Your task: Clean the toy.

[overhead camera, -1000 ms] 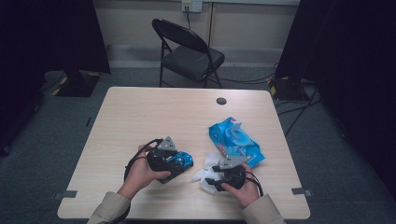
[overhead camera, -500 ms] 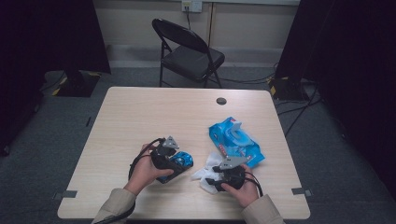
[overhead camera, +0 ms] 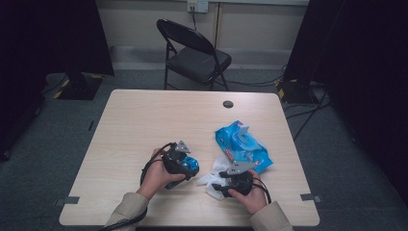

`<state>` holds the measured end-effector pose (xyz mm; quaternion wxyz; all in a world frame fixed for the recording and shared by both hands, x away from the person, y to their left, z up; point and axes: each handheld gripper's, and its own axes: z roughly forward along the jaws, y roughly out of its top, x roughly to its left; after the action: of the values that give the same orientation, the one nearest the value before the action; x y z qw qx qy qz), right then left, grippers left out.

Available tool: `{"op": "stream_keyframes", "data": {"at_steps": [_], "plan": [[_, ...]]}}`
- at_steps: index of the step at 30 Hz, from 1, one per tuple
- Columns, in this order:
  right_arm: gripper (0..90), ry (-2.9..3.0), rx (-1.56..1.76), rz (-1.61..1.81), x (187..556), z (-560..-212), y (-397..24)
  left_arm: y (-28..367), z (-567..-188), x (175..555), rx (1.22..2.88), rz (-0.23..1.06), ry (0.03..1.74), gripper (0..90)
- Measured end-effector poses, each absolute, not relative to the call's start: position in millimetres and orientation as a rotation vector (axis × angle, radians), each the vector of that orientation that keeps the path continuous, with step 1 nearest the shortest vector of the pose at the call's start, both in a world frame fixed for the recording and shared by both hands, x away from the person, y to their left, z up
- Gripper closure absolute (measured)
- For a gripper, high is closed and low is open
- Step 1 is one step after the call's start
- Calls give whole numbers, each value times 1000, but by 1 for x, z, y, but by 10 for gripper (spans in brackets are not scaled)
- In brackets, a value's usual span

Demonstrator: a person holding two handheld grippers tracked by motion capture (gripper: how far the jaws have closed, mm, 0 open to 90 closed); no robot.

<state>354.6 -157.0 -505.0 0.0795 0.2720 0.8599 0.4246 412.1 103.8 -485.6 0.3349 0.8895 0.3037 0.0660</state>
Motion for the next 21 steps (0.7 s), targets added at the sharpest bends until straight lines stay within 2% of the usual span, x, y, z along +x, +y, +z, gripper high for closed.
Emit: {"op": "stream_keyframes", "data": {"at_steps": [21], "plan": [[433,2570,813,1271,355,-505,-157,97,-490,414,2374,190,799,176]]}}
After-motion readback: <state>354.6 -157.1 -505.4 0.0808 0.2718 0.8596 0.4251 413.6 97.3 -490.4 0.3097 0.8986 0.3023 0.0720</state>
